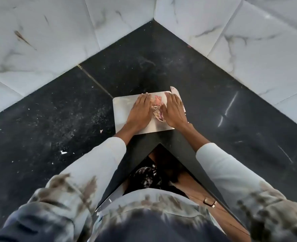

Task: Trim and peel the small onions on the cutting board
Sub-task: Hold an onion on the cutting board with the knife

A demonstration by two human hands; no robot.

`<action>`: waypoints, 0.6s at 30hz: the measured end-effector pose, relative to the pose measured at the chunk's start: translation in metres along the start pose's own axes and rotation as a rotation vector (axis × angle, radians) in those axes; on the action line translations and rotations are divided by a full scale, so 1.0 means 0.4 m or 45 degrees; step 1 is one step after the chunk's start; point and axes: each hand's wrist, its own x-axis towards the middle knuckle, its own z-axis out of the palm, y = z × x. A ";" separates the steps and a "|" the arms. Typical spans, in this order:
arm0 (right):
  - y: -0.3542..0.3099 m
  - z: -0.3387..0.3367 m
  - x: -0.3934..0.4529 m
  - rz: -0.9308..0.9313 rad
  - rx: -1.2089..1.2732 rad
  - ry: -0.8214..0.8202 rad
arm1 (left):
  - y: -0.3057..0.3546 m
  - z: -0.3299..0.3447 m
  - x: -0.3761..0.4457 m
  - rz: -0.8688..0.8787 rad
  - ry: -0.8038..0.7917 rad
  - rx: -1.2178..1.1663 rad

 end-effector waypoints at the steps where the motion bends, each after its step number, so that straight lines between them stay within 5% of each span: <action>1: 0.012 -0.003 -0.002 0.006 0.011 0.001 | 0.000 0.001 0.002 -0.012 0.037 0.001; 8: 0.100 -0.028 -0.025 0.156 0.058 0.038 | 0.045 0.005 -0.021 -0.029 0.065 0.108; 18: 0.134 -0.039 -0.038 0.188 0.311 0.022 | 0.095 0.040 -0.052 -0.554 0.404 -0.218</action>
